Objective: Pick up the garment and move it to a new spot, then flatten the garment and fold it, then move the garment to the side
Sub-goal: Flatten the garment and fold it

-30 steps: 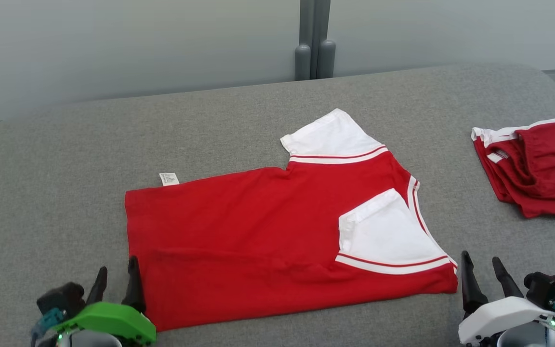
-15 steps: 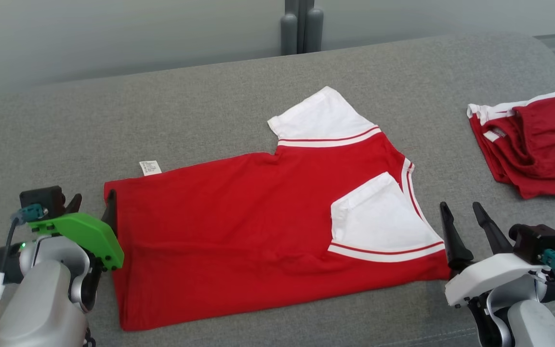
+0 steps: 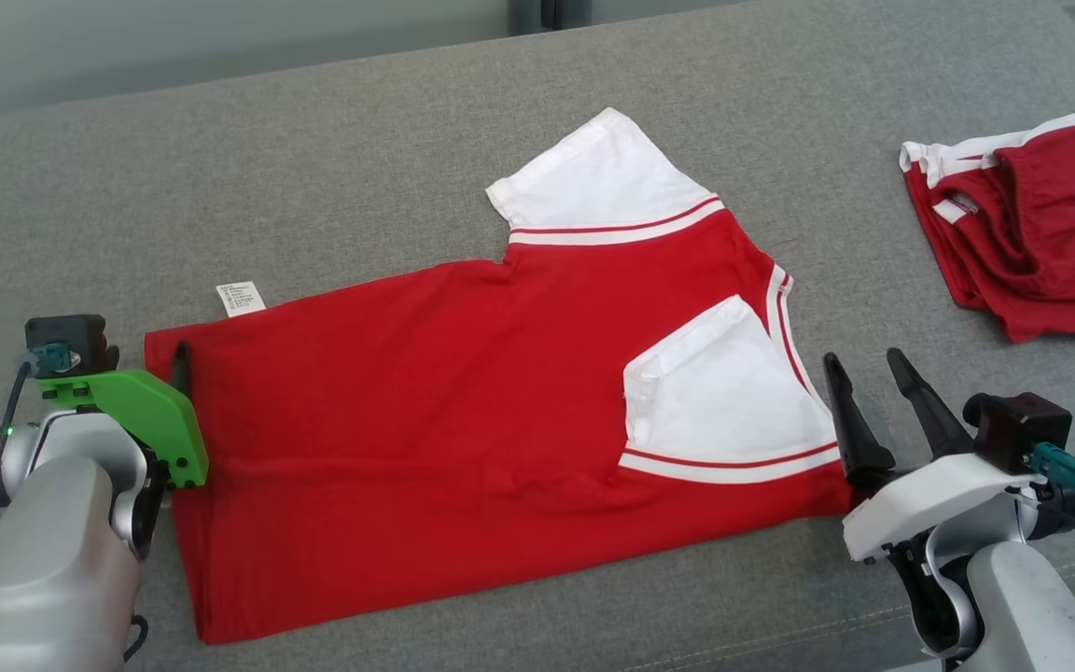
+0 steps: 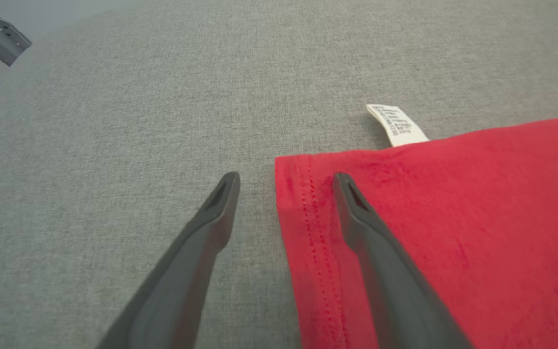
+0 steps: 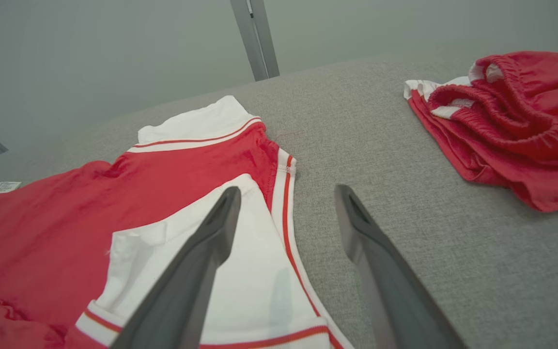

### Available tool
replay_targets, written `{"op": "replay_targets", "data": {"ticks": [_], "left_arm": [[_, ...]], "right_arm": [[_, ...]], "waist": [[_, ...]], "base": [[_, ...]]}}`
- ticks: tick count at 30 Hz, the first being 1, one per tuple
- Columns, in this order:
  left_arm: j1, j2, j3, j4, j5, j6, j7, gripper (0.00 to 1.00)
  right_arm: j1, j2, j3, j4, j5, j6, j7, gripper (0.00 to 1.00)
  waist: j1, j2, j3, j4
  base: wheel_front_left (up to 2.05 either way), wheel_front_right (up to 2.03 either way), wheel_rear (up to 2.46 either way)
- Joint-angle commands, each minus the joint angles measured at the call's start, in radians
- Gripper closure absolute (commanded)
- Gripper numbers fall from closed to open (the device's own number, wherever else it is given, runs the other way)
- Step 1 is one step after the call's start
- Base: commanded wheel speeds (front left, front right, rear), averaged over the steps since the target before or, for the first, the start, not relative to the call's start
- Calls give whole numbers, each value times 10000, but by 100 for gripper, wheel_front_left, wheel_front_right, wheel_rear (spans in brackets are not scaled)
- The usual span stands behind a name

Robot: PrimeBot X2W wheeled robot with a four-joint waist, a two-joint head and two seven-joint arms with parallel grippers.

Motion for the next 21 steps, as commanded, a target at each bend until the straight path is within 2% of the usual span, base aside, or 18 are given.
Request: {"op": "replay_targets", "data": {"ticks": [1, 9, 17, 18, 19, 20, 21], "left_arm": [[-184, 100, -8, 81, 80, 21, -59, 0], [-776, 92, -213, 1008, 169, 16, -204, 0], [-1178, -67, -439, 1646, 211, -261, -274, 0], [-1206, -84, -479, 1693, 225, -290, -313, 10], [-1231, -114, -523, 1746, 251, -305, -329, 38], [-1269, -133, -561, 1808, 259, -324, -347, 55], [-1306, -146, -594, 1872, 275, -350, -378, 65]], "right_arm": [[-111, -71, 19, 47, 37, 0, -52, 0], [-373, -184, 284, 151, 186, 0, -79, 0], [-509, -285, 355, 246, 288, 0, -168, 0], [-518, -286, 349, 259, 289, 0, -181, 0], [-522, -287, 349, 275, 291, 0, -182, 0], [-535, -288, 352, 287, 298, 0, -190, 0], [-550, -288, 361, 293, 302, 0, -184, 0]], "waist": [[0, 0, 43, -37], [0, 0, 265, -199], [0, 0, 411, -307], [0, 0, 416, -310], [0, 0, 417, -313], [0, 0, 417, -317], [0, 0, 419, -322]], "base": [[0, 0, 0], [0, 0, 0], [0, 0, 0], [0, 0, 0], [0, 0, 0], [0, 0, 0], [0, 0, 0]]}}
